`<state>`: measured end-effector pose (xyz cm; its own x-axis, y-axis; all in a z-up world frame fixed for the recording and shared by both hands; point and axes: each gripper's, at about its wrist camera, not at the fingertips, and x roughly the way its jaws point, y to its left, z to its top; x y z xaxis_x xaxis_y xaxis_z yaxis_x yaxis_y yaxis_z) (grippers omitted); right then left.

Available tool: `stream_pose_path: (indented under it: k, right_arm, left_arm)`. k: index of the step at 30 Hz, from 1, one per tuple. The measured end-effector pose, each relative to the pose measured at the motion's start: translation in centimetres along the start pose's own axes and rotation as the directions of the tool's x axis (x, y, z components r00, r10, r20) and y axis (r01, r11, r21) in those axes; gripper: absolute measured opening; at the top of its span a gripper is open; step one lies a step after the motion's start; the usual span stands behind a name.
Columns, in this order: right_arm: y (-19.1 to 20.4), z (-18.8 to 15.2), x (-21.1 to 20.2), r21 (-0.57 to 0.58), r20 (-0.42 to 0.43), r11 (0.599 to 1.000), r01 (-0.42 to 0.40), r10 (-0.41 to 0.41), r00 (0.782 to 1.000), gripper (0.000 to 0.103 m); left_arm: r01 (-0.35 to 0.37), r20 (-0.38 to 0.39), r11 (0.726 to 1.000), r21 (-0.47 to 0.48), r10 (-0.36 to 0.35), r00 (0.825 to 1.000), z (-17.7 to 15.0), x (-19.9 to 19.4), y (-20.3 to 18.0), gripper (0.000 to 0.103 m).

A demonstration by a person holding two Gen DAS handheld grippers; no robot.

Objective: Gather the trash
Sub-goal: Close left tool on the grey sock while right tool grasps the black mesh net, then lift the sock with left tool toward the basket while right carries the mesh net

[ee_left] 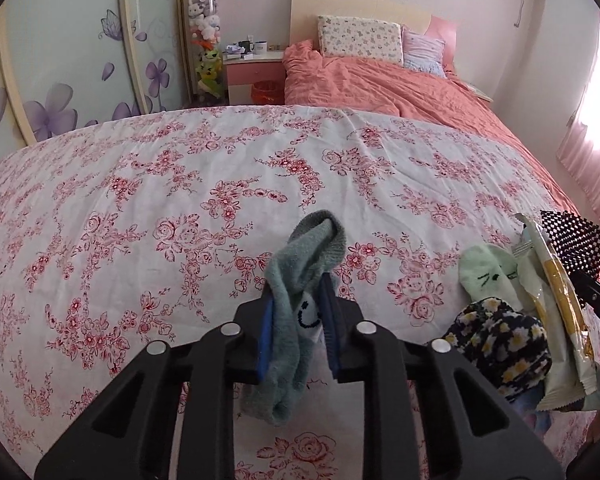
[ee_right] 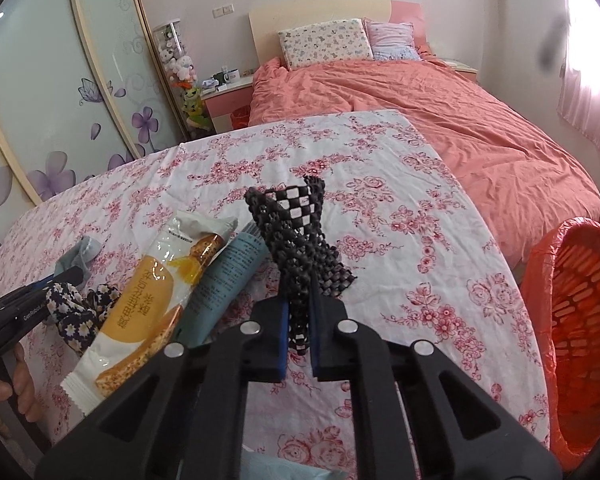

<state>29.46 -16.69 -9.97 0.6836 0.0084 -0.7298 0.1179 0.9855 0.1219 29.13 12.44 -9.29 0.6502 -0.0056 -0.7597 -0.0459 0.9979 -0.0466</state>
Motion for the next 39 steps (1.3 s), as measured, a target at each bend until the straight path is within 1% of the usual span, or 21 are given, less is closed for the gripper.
stream_pose_path:
  k: [6,11,14,16,19,23,25,26,27,28,29,30,31,32,33,35,36,39]
  right_arm:
    - [-0.7,-0.1,-1.1,0.014,0.01,1.0,0.002,-0.002,1.0,0.008]
    - [-1.1,-0.1,-2.3,0.024,0.028,1.0,-0.012,0.011,1.0,0.008]
    - [-1.0,-0.1,-2.7,0.009,0.031,1.0,-0.008,0.007,0.999,0.007]
    - [-0.8,-0.3,-2.5,-0.006,0.02,1.0,0.002,-0.002,1.0,0.007]
    - [-0.8,-0.8,-1.6,-0.022,-0.009,0.999,0.031,-0.031,0.999,0.007]
    - [-1.1,-1.2,-0.5,-0.038,-0.028,0.999,0.021,-0.022,0.999,0.008]
    - [-1.1,-1.3,-0.2,-0.04,-0.033,0.999,0.019,-0.021,0.999,0.01]
    - [-1.2,-1.3,-0.1,-0.037,-0.033,0.999,0.018,-0.019,0.999,0.014]
    - [-1.3,-1.3,-0.1,-0.033,-0.032,0.999,0.016,-0.017,0.999,0.015]
    - [-1.3,-1.2,-0.1,-0.026,-0.028,1.0,0.014,-0.014,1.0,0.017]
    - [-1.3,-1.2,0.0,-0.025,-0.026,1.0,0.01,-0.011,1.0,0.02]
    - [-1.2,-1.1,0.1,-0.028,-0.027,1.0,0.008,-0.008,1.0,0.02]
    - [-1.2,-1.1,0.2,-0.033,-0.031,0.999,0.006,-0.007,0.999,0.018]
    - [-1.1,-1.1,0.2,-0.035,-0.033,0.999,0.0,-0.001,0.999,0.009]
    - [-1.1,-1.1,0.1,-0.037,-0.031,0.999,-0.002,0.0,1.0,0.008]
    - [-1.1,-1.0,-0.4,-0.035,-0.015,0.999,-0.01,0.009,1.0,0.007]
    - [-1.1,-0.9,-0.7,-0.031,-0.008,0.999,-0.016,0.015,1.0,0.007]
    - [-1.3,-0.4,-2.0,-0.017,0.024,0.999,-0.032,0.032,0.999,0.007]
  left_arm:
    - [-0.006,0.009,1.0,-0.002,0.006,1.0,0.2,-0.8,-0.1,0.012]
    - [-0.006,0.023,1.0,-0.007,0.006,1.0,0.2,-1.7,0.0,0.01]
    - [-0.005,0.033,1.0,-0.005,0.006,0.999,0.4,-2.2,-0.2,0.01]
    - [-0.006,0.032,1.0,-0.003,0.006,0.999,0.4,-2.2,-0.3,0.01]
    - [-0.009,0.01,1.0,-0.007,0.009,1.0,0.0,-1.5,-0.4,0.01]
    - [-0.017,-0.016,1.0,-0.015,0.017,1.0,-0.6,-0.6,-0.6,0.011]
    - [-0.028,-0.011,1.0,-0.013,0.028,1.0,-0.7,-0.6,-0.7,0.012]
    - [-0.028,-0.012,1.0,-0.013,0.027,1.0,-0.6,-0.5,-0.8,0.016]
    - [-0.022,-0.013,1.0,-0.013,0.022,1.0,-0.7,-0.5,-0.9,0.025]
    - [-0.02,-0.013,1.0,-0.014,0.02,1.0,-0.7,-0.6,-0.9,0.032]
    - [-0.022,-0.014,1.0,-0.014,0.021,1.0,-0.7,-0.5,-1.0,0.046]
    - [-0.022,-0.013,1.0,-0.015,0.022,1.0,-0.8,-0.5,-1.1,0.048]
    - [-0.021,-0.017,1.0,-0.012,0.02,1.0,-0.9,-0.4,-1.2,0.048]
    - [-0.022,-0.024,1.0,-0.007,0.022,0.999,-1.0,-0.1,-1.4,0.047]
    - [-0.028,-0.018,1.0,0.001,0.028,0.999,-1.0,-0.2,-1.5,0.033]
    - [-0.017,-0.012,1.0,0.007,0.018,1.0,-0.8,-0.3,-1.6,0.017]
    - [-0.005,-0.012,1.0,0.003,0.005,1.0,-0.7,-0.4,-1.4,0.011]
    - [0.006,0.003,1.0,-0.004,-0.006,1.0,-0.4,-1.0,-1.3,0.01]
